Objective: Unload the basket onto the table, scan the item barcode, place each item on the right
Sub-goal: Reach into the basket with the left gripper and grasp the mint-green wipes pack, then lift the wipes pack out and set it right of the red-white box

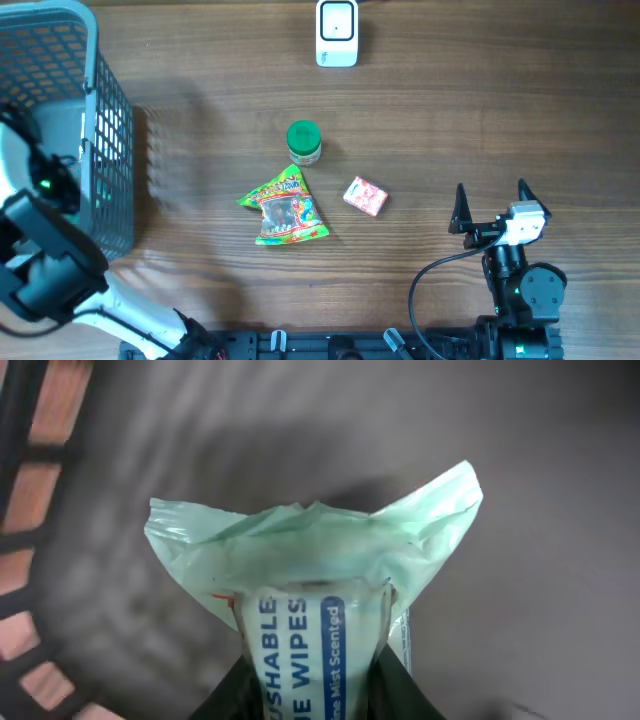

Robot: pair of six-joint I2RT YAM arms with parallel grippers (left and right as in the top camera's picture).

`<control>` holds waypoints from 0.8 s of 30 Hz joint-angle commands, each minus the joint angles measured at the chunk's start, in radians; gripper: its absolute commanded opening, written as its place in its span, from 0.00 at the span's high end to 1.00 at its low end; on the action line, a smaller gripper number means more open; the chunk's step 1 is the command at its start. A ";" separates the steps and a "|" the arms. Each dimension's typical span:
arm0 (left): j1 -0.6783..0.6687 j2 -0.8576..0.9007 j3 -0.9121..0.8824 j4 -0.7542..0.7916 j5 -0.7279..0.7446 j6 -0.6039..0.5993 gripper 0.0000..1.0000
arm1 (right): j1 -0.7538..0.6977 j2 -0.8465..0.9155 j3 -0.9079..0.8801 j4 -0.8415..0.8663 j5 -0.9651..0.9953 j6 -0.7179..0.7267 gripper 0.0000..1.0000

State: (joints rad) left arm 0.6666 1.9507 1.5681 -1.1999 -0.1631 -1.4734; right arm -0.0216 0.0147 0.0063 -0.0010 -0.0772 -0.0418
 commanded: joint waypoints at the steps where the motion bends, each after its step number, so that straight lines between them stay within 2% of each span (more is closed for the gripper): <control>1: 0.051 -0.170 0.221 -0.056 -0.009 0.119 0.79 | -0.004 -0.005 -0.001 0.002 0.010 0.016 0.00; 5: 0.055 -0.321 0.327 -0.084 0.116 0.186 0.79 | -0.004 -0.005 -0.001 0.003 0.010 0.016 0.00; 7: 0.034 -0.427 0.328 -0.138 0.297 0.188 0.78 | -0.004 -0.005 -0.001 0.002 0.010 0.016 0.00; 9: -0.014 -0.480 0.328 -0.186 0.406 0.215 0.78 | -0.004 -0.005 -0.001 0.002 0.010 0.016 0.00; 10: -0.081 -0.517 0.328 -0.206 0.482 0.256 0.78 | -0.004 -0.005 -0.001 0.002 0.010 0.016 0.00; 12: -0.255 -0.552 0.328 -0.216 0.509 0.284 0.78 | -0.004 -0.005 -0.001 0.002 0.010 0.016 0.00; 16: -0.791 -0.511 0.327 -0.200 0.310 0.275 0.78 | -0.004 -0.005 -0.001 0.002 0.010 0.016 0.00; 19: -1.114 -0.420 0.327 -0.103 0.227 0.254 0.78 | -0.004 -0.005 -0.001 0.003 0.010 0.016 0.00; 21: -1.271 -0.340 0.327 -0.024 0.154 0.254 0.77 | -0.004 -0.005 -0.001 0.002 0.010 0.016 0.00; 24: -1.424 -0.196 0.327 0.050 0.097 0.254 0.76 | -0.004 -0.004 -0.001 0.002 0.010 0.016 0.00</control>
State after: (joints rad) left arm -0.6312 1.6363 1.8915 -1.1889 0.0448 -1.2198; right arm -0.0219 0.0154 0.0063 -0.0010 -0.0769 -0.0418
